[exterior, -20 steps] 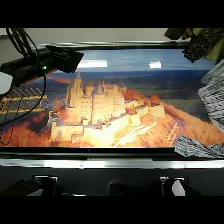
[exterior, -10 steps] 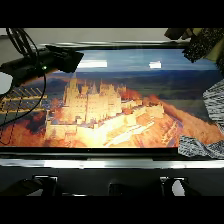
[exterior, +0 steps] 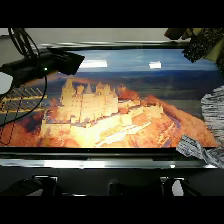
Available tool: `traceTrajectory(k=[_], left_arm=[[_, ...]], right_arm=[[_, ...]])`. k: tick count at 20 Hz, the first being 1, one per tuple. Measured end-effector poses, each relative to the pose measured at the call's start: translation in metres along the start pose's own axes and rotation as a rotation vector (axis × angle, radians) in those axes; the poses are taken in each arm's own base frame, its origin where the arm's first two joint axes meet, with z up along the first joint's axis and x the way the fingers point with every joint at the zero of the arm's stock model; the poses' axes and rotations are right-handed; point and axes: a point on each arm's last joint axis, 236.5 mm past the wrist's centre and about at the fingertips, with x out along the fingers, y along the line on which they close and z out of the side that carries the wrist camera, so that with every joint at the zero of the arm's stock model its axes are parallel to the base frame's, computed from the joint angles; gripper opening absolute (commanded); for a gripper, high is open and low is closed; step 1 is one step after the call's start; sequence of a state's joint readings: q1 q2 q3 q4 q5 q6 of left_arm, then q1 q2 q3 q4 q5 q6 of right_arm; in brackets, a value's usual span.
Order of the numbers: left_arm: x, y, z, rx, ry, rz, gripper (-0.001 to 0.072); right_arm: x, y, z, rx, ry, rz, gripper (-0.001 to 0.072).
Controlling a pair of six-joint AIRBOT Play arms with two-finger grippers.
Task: Fold the clothes and pants, and hang the long-sleeved shirts on hangers.
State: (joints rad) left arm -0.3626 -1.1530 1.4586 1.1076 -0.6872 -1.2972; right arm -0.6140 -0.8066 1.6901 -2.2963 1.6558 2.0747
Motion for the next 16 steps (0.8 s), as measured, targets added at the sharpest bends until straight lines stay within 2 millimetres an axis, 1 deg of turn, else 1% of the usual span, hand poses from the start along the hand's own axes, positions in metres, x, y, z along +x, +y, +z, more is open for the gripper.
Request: traceTrajectory(k=[2,6,10,13,15,16], left_arm=[[0.0,-0.001,-0.003,0.0,0.014,-0.004,0.0547],[0.0,-0.002,-0.006,0.002,0.026,-0.008,0.0546],[0.0,-0.002,-0.007,0.003,0.032,-0.009,0.0546],[0.001,-0.002,-0.009,0.002,0.035,-0.009,0.0546],[0.003,-0.001,-0.01,0.001,0.04,-0.008,0.0546],[0.004,-0.001,-0.011,0.001,0.042,-0.008,0.0546]], right_arm=[[0.002,0.005,0.01,0.011,0.007,-0.018,0.0028],[0.012,0.032,0.038,0.006,0.004,-0.026,0.0028],[0.019,0.053,0.057,0.0,-0.032,0.005,0.0026],[0.016,0.071,0.069,-0.008,-0.08,0.068,0.0025],[0.011,0.088,0.075,-0.029,-0.114,0.126,0.0025],[0.007,0.099,0.077,-0.051,-0.131,0.164,0.0025]])
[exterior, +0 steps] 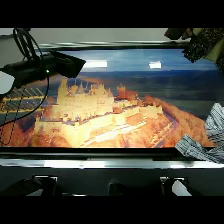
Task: Fold the clothes and pants, and hang the long-sleeved shirts on hangers.
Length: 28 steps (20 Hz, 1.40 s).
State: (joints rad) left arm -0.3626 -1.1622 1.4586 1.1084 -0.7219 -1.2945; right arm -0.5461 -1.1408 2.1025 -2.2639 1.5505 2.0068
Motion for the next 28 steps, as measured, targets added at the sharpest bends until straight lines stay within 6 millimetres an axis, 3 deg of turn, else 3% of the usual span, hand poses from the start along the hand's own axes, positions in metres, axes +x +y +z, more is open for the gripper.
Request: traceTrajectory(k=[6,10,20,28], left_arm=[[0.003,0.001,-0.002,-0.002,0.006,0.001,0.0546],[0.003,0.001,-0.002,-0.002,0.007,0.001,0.0546],[0.007,0.003,-0.006,-0.003,0.016,0.003,0.0547],[0.009,0.004,-0.008,-0.004,0.022,0.004,0.0547]], right_arm=[[-0.033,0.073,0.017,-0.154,-0.144,0.205,0.0025],[-0.062,0.095,0.038,-0.235,-0.29,0.237,0.0025],[-0.11,0.062,0.109,-0.211,-0.623,0.124,0.0025],[-0.117,0.043,0.126,-0.148,-0.689,0.063,0.0025]])
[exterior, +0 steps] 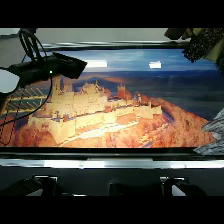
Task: Fold the clothes and pants, and hang the long-sleeved shirts on hangers.
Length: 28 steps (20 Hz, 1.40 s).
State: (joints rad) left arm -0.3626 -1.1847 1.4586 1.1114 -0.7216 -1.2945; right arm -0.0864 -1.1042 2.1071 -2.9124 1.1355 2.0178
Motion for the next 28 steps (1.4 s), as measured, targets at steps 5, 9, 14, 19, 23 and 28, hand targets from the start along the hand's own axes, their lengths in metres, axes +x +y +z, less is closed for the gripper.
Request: traceTrajectory(k=[5,9,14,19,23,28], left_arm=[[0.001,0.0,-0.001,0.0,0.001,0.0,0.0547],[0.002,0.001,-0.002,-0.001,0.004,0.001,0.0547],[0.002,0.001,-0.002,-0.001,0.005,0.001,0.0547],[0.002,0.001,-0.002,-0.002,0.005,0.0,0.0547],[0.002,0.002,-0.001,-0.004,0.003,0.002,0.0548],[-0.004,0.024,0.004,-0.161,-0.017,0.045,0.0547]], right_arm=[[0.014,-0.061,-0.009,0.028,0.011,-0.202,0.0025],[0.018,-0.076,-0.012,0.043,0.011,-0.246,0.0025],[0.018,-0.085,-0.031,0.055,0.083,-0.286,0.0028],[0.013,-0.091,-0.048,0.081,0.159,-0.304,0.0437],[-0.001,-0.11,-0.042,0.105,0.154,-0.307,0.0621],[-0.024,-0.135,0.013,0.316,-0.05,-0.206,0.049]])
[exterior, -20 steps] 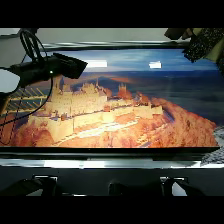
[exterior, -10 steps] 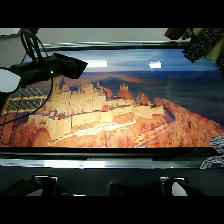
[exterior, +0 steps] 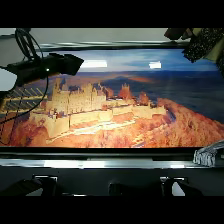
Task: Fold the clothes and pants, and hang the long-sleeved shirts on hangers.
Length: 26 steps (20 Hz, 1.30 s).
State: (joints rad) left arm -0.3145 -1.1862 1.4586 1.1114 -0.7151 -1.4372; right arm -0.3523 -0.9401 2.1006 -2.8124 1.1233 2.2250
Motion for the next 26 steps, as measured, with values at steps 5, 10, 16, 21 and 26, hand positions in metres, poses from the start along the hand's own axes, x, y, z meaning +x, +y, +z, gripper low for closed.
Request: traceTrajectory(k=[5,10,16,21,26], left_arm=[[-0.013,0.028,0.01,-0.119,-0.024,0.056,0.043],[-0.032,0.064,-0.014,-0.098,0.094,0.168,0.002],[-0.067,0.121,-0.076,0.009,0.347,0.368,0.0019],[-0.08,0.149,-0.127,0.05,0.459,0.436,0.0021],[-0.081,0.155,-0.142,0.062,0.488,0.448,0.0021]], right_arm=[[-0.024,0.142,-0.022,0.174,0.094,0.529,0.0044],[-0.141,0.316,-0.194,-0.105,0.557,1.098,0.0031],[-0.29,0.316,-0.372,-0.585,0.934,1.425,0.0032],[-0.345,0.263,-0.453,-0.769,1.151,1.482,0.0032],[-0.36,0.234,-0.477,-0.858,1.251,1.479,0.0032]])
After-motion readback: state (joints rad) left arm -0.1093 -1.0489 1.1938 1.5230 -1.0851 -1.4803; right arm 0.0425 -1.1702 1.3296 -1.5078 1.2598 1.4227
